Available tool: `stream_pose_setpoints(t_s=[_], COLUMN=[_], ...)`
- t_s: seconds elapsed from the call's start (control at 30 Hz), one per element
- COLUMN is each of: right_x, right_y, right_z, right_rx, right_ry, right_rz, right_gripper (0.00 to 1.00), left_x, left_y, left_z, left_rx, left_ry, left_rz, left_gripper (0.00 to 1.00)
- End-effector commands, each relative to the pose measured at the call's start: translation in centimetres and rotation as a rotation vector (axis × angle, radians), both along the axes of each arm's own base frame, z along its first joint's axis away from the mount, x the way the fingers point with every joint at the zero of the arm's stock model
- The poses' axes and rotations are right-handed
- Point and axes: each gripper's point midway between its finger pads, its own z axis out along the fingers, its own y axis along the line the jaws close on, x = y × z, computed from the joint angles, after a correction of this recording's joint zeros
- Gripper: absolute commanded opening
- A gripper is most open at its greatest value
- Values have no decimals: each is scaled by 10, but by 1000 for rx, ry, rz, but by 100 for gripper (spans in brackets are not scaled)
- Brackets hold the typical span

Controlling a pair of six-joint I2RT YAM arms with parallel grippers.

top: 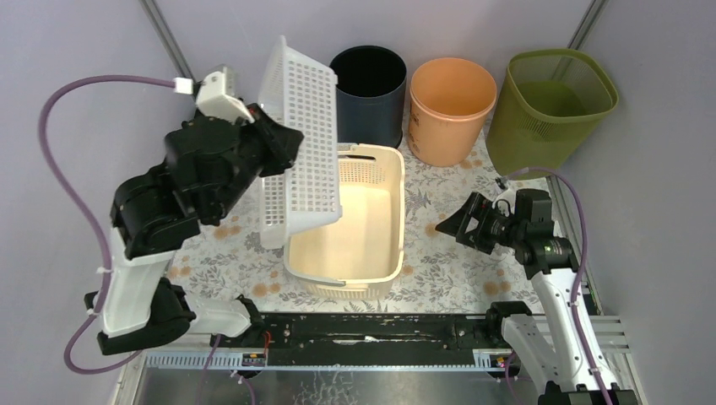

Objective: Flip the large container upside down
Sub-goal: Pick up the container from the center of the board.

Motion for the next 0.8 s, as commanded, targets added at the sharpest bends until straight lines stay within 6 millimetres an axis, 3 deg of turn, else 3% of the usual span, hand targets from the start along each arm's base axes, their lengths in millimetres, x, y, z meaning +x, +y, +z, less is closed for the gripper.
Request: stream_pose_setpoints(t_s=[0.0, 0.17, 0.4, 0.53, 0.77], right_x=[12, 27, 52, 60, 61], right_y=[6, 9, 17, 35, 78], right_z=[32, 43, 56, 55, 31], right_rx=[43, 57, 65, 28, -144], right_ry=[-58, -63, -57, -47, 10], right_rz=[23, 28, 46, 84, 160], right_gripper=[92, 92, 91, 91, 90], left_x=[0, -8, -14, -17, -22], left_y=[35, 53, 63, 69, 81], left_z=[23, 21, 15, 15, 14], left_rx=[-60, -72, -69, -72, -72], left_ry=[-87, -91, -84, -88, -93], left_rz=[122, 151, 164, 173, 194], left_gripper=[22, 22, 21, 21, 21])
